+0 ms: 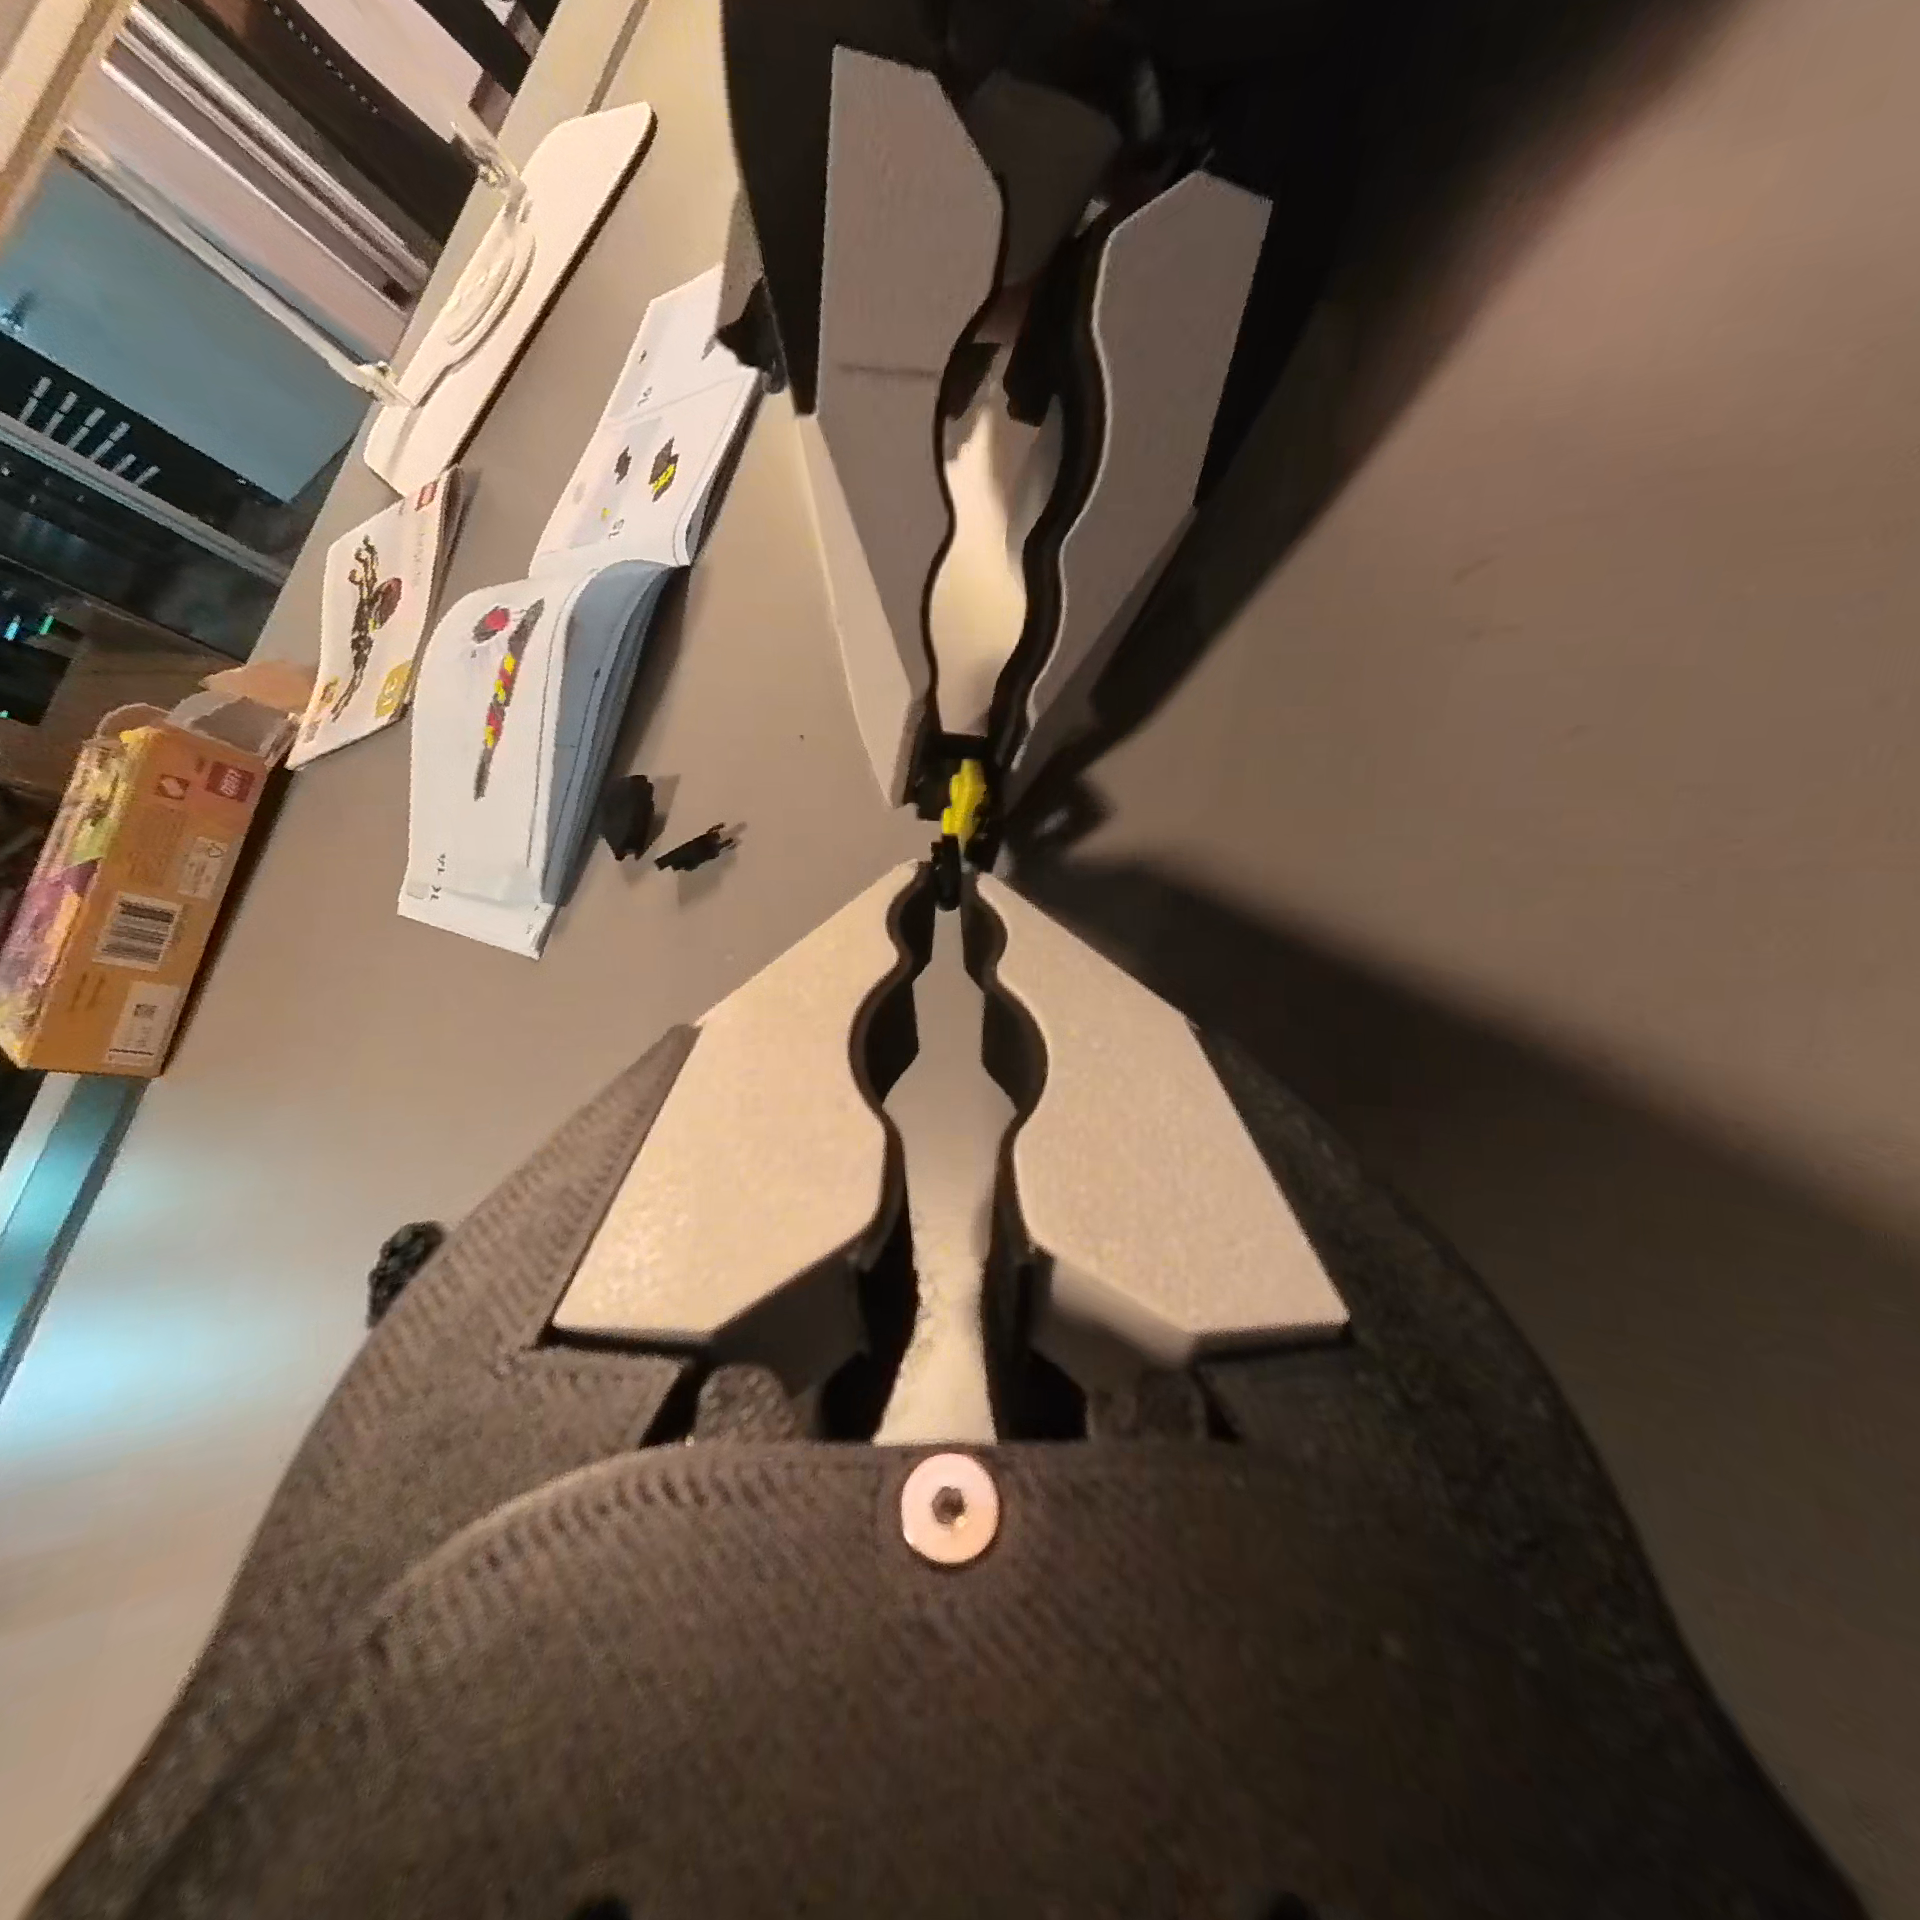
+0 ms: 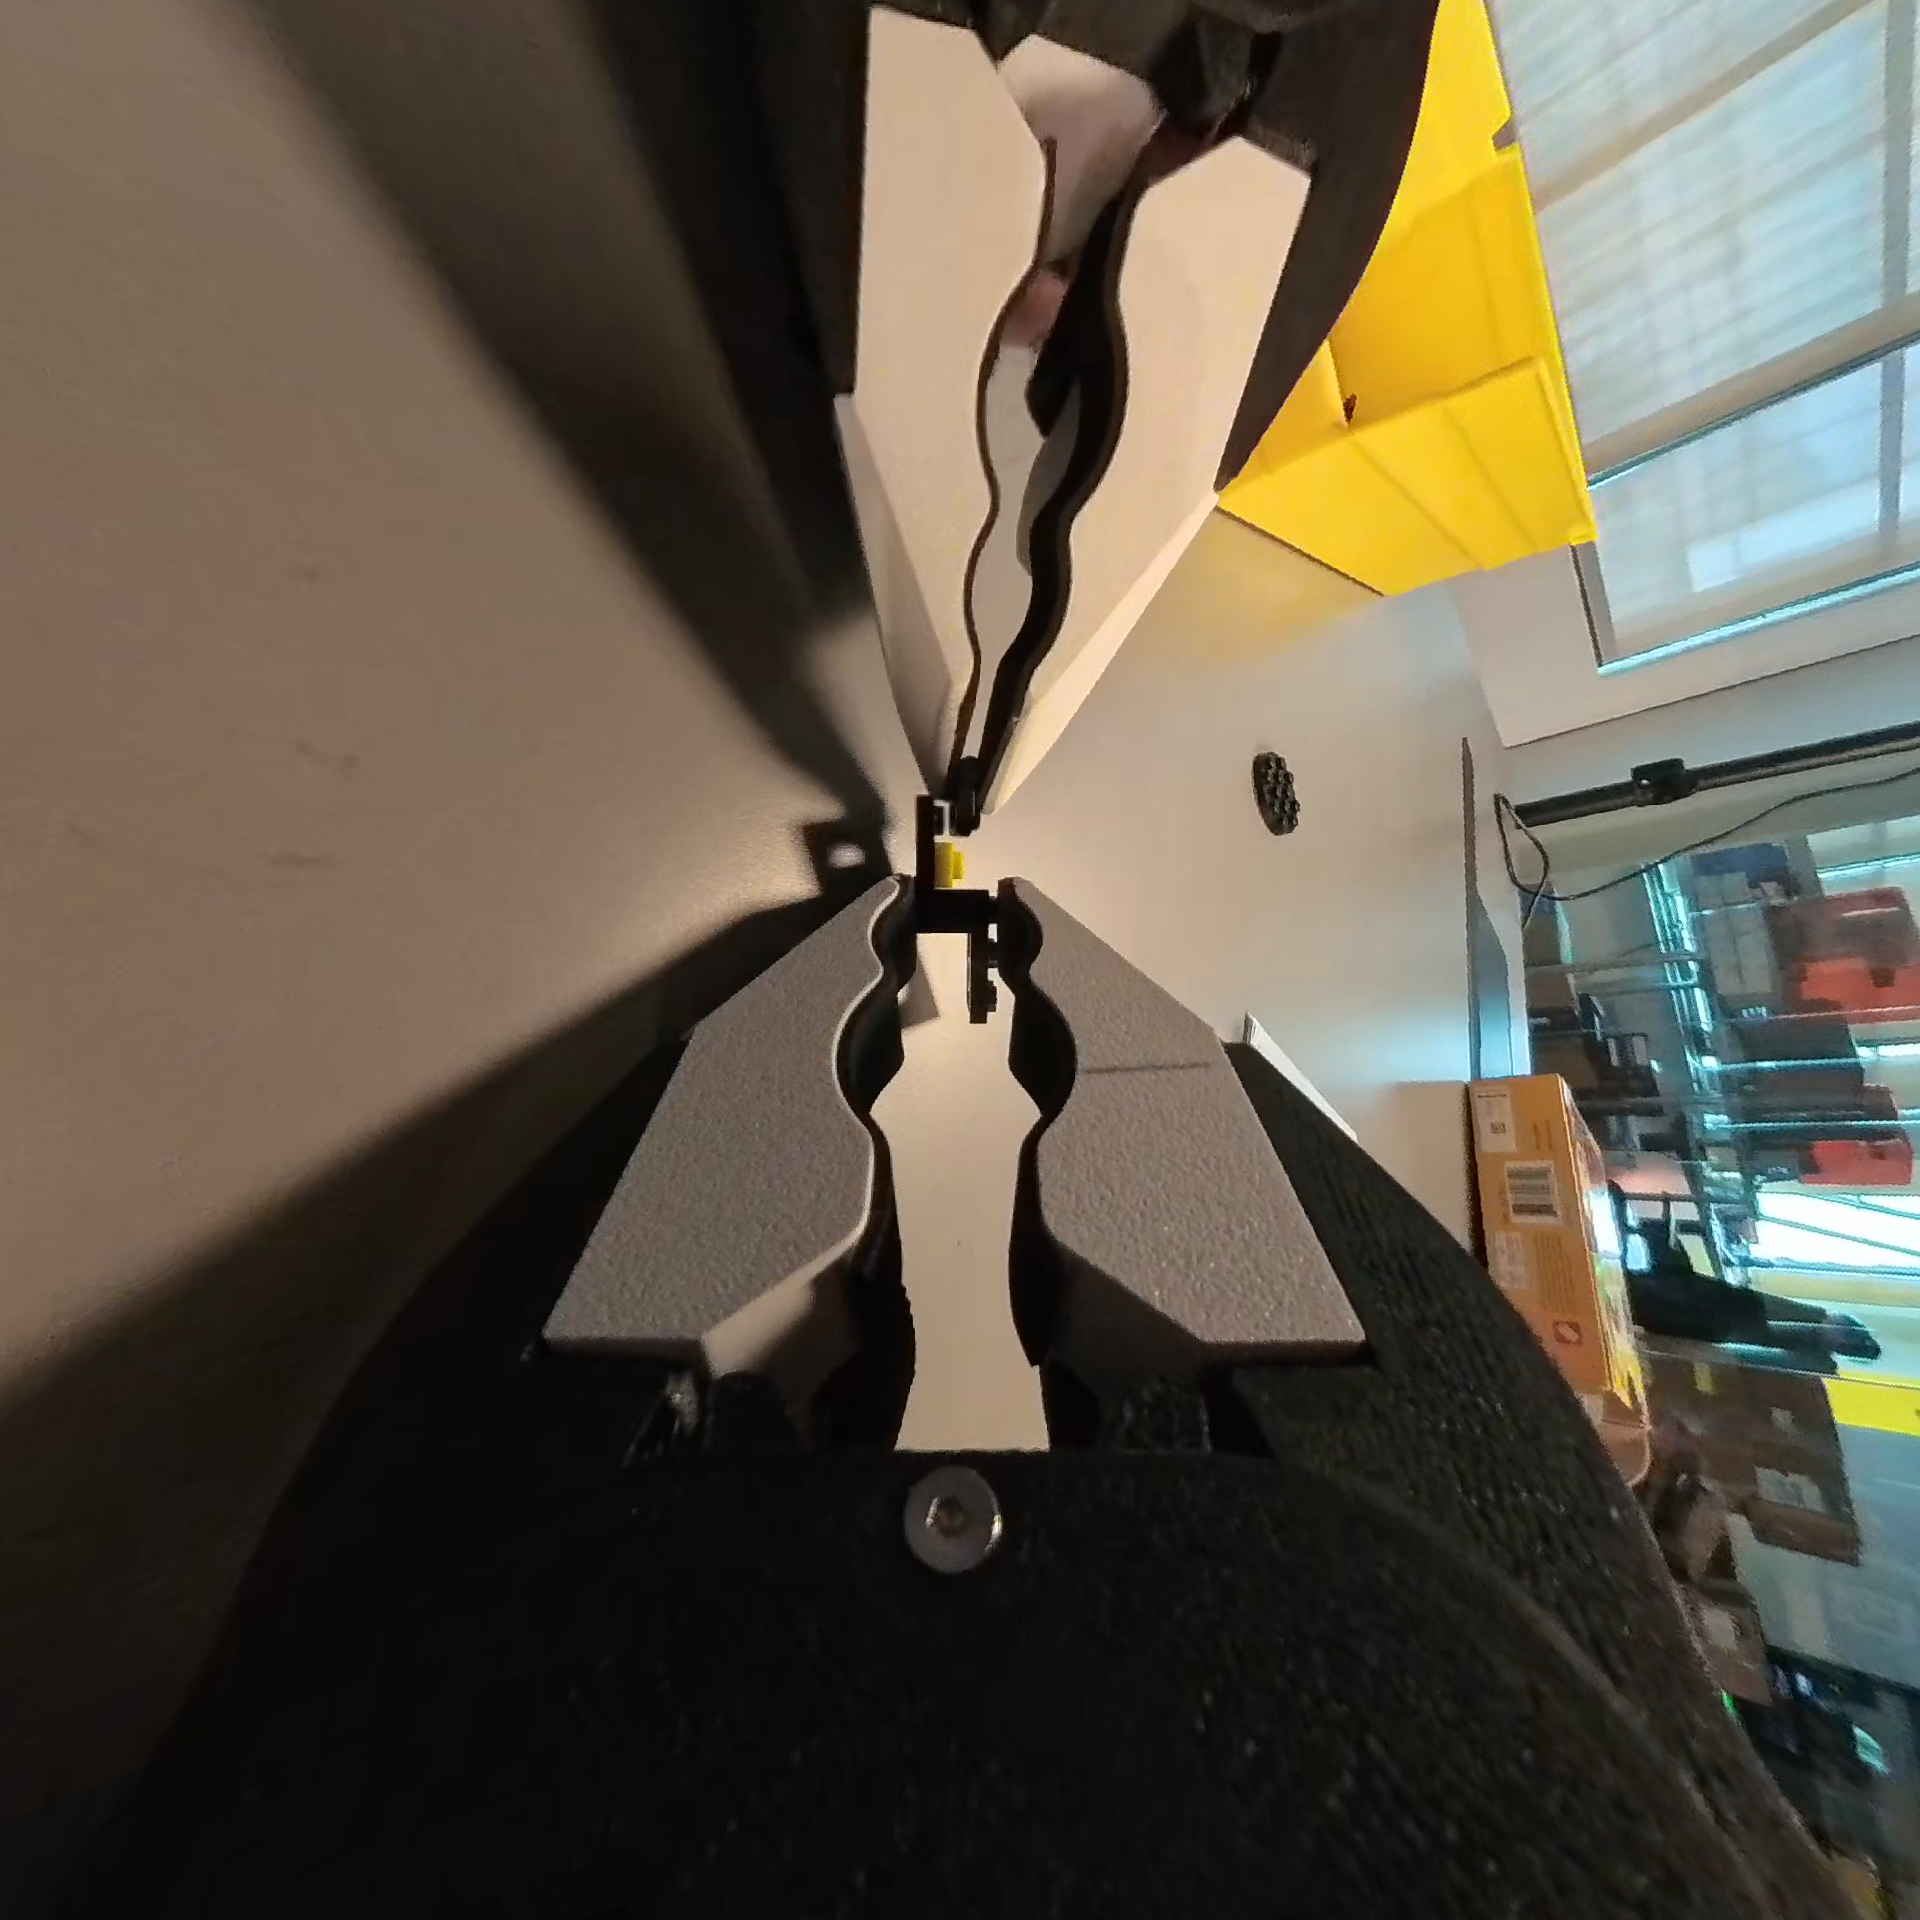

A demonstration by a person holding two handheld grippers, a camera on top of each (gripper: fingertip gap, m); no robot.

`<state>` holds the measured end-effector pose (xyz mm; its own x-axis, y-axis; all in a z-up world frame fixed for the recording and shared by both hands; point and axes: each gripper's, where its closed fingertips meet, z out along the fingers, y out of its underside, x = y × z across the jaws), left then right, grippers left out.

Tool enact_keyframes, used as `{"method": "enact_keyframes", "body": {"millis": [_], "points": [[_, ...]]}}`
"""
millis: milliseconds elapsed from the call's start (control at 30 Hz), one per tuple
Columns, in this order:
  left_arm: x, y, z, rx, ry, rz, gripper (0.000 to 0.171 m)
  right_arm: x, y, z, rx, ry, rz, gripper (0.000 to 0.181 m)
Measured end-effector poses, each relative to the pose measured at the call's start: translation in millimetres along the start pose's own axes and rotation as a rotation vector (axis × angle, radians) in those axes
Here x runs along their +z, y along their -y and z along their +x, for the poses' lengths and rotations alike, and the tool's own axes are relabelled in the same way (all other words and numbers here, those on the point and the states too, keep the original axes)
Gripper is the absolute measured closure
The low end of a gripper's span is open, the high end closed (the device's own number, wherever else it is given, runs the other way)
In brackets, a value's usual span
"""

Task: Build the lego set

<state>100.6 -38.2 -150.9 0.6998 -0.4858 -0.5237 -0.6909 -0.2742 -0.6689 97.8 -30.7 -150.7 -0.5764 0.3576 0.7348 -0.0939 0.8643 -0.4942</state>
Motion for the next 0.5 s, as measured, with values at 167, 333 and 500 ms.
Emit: {"method": "enact_keyframes", "body": {"millis": [167,333,500], "points": [[0.0,-0.4,-0.2,-0.017,-0.006,-0.002,0.167,0.1,0.5,-0.7,-0.040,-0.009,-0.008,0.168],[-1.9,-1.0,-2.4,0.027,0.086,-0.023,0.167,-0.7,2.4,-1.4,-0.195,-0.064,-0.035,0.168],[-2.0,-1.5,-2.2,0.020,0.091,-0.030,0.167,0.7,3.9,-1.3,-0.205,-0.074,-0.053,0.168]]}}
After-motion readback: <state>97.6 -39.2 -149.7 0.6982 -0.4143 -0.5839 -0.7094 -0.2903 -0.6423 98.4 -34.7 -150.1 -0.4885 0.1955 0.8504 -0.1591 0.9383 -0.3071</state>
